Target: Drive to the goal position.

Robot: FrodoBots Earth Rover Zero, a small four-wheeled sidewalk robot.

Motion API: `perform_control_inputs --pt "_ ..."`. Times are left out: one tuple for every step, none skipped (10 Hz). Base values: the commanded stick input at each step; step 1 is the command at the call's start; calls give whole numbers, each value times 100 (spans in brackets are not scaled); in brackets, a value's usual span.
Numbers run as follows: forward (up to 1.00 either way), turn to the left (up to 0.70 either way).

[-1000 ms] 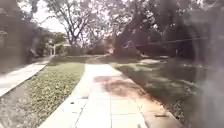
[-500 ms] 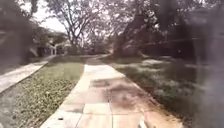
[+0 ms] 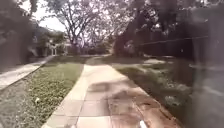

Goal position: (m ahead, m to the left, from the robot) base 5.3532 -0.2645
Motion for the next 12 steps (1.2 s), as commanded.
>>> perform_control_inputs --pt "0 0" --pt "0 0" --pt "0 0" --pt "0 0" --pt "0 0" --pt "0 0" --pt "0 0" --pt "0 0" --pt "36 0" --pt "70 0" --pt "70 0" --pt "70 0"
